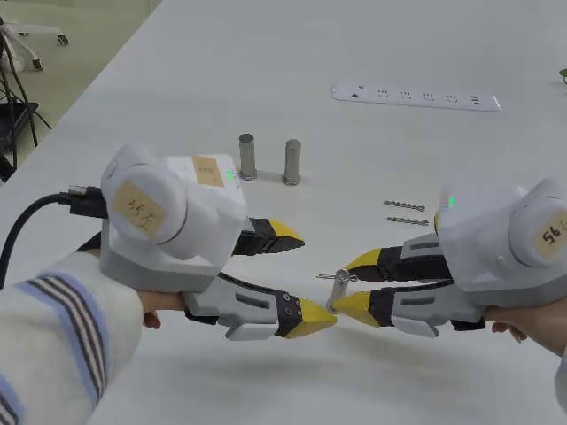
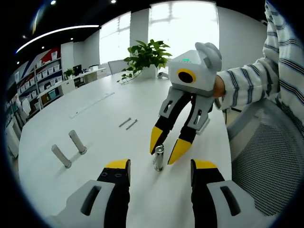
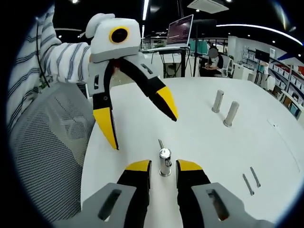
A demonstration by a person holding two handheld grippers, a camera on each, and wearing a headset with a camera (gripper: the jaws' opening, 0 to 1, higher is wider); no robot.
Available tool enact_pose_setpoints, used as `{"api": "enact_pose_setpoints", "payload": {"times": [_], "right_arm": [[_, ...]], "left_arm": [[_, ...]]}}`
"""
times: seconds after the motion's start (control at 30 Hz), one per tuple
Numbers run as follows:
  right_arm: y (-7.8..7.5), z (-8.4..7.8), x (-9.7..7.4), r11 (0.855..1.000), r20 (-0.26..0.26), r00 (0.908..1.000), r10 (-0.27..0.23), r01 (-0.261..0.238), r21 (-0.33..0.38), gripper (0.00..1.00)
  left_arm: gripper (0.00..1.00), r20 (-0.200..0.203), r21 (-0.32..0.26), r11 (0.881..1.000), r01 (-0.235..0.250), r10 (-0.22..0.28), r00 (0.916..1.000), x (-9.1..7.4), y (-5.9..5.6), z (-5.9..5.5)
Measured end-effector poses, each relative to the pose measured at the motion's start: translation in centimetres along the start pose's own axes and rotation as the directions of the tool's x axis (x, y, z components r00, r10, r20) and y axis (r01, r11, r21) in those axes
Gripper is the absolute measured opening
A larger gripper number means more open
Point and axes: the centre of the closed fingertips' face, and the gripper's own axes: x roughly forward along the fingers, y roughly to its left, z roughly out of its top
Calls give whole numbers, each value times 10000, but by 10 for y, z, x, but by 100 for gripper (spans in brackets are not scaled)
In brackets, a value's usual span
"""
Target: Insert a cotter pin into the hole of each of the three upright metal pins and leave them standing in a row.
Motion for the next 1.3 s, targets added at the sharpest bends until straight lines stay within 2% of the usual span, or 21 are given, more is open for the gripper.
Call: {"api": "enact_pose_setpoints", "payload": {"times": [0.1,0.23,0.37,0.47,0.6,0.63,0.8,0.9,1.03,1.1,1.3], "right_arm": [[1,-5,3,9999,-56,10000,-3,4,127,17],[3,-9,8,9997,-134,9999,52,-49,242,17],[4,-12,13,9996,-245,9997,33,-26,286,17],[3,-15,16,9997,-401,9992,-37,46,227,15],[3,-12,18,9993,-274,9996,-47,58,378,13],[3,-12,19,9991,-257,9997,-61,72,425,13],[4,-13,22,9997,-428,9991,-83,93,225,11],[2,-13,22,9996,-426,9990,-137,148,256,9],[1,-13,23,9993,-425,9988,-246,257,267,5],[2,-13,23,9993,-447,9986,-296,306,219,4],[1,-9,28,9994,-545,9979,-344,343,-30,4]], "left_arm": [[52,42,-266,9996,-137,138,9999,-3,2,-5],[67,164,-532,9978,-403,412,9990,-7,3,-8],[75,309,-784,9953,-577,602,9977,-12,4,-9],[84,430,-888,9932,-759,800,9959,-16,5,-11],[99,682,-1086,9882,-1077,1155,9910,-19,9,-12],[99,709,-1168,9848,-1287,1375,9880,-21,12,-12],[99,669,-1448,9820,-1215,1323,9890,-25,11,-19],[99,568,-1441,9816,-1253,1346,9893,-28,9,-25],[99,327,-1926,9746,-1145,1230,9919,-28,7,-35],[99,227,-1900,9742,-1221,1287,9914,-29,7,-39],[99,283,-1964,9715,-1327,1409,9896,-33,9,-40]]}}
